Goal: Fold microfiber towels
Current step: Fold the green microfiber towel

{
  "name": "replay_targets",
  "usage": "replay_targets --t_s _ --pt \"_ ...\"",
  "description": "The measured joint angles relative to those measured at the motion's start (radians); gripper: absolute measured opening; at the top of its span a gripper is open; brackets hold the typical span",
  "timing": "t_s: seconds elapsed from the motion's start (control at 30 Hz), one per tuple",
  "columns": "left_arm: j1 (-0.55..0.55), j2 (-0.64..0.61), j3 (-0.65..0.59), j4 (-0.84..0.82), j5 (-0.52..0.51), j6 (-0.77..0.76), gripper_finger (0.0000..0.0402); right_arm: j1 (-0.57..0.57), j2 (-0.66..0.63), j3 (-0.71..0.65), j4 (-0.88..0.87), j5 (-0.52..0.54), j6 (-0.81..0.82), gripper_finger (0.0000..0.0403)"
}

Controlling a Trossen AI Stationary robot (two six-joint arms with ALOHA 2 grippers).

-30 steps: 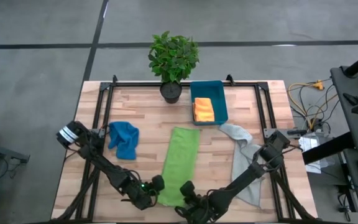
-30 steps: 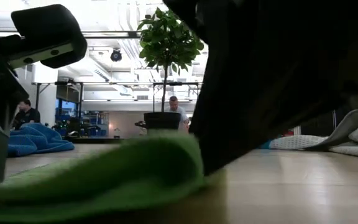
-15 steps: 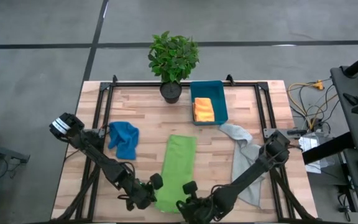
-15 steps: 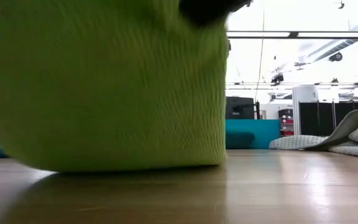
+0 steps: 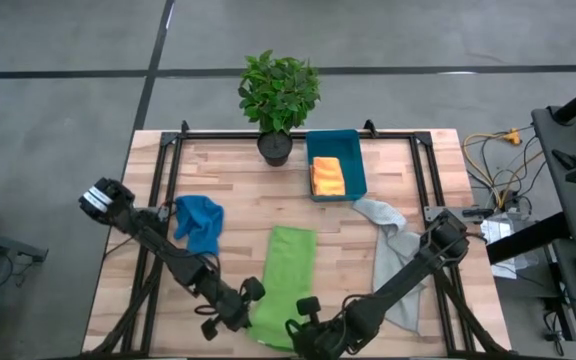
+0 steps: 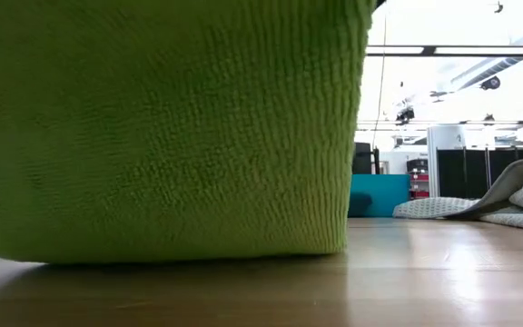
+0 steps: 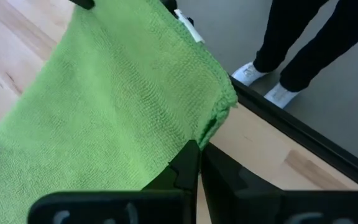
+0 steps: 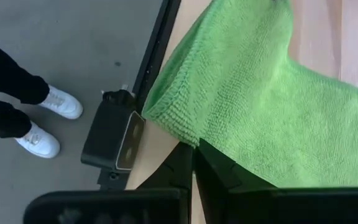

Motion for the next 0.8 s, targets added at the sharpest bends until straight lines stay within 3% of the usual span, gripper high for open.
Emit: replay_targets --t_s 0.17,0.43,0.63,0.8 --pt "0.054 -0.007 -0.006 0.024 0.09 -0.027 0.0 -0.011 -0.021 -0.054 0.043 -0.007 0.053 0.0008" --pt "0.125 -0.008 -0.042 0.05 0.184 -0.052 0.0 -0.033 -0.126 -0.313 0.363 -0.001 0.263 0.0008" --pt "0.177 -0.014 -0.099 0.12 0.229 -0.104 0.0 -0.052 -0.232 -0.526 0.537 0.043 0.389 0.0008" --pt "0.224 -0.044 -0.193 0.266 0.206 -0.183 0.0 -0.058 -0.337 -0.679 0.61 0.078 0.433 0.0008"
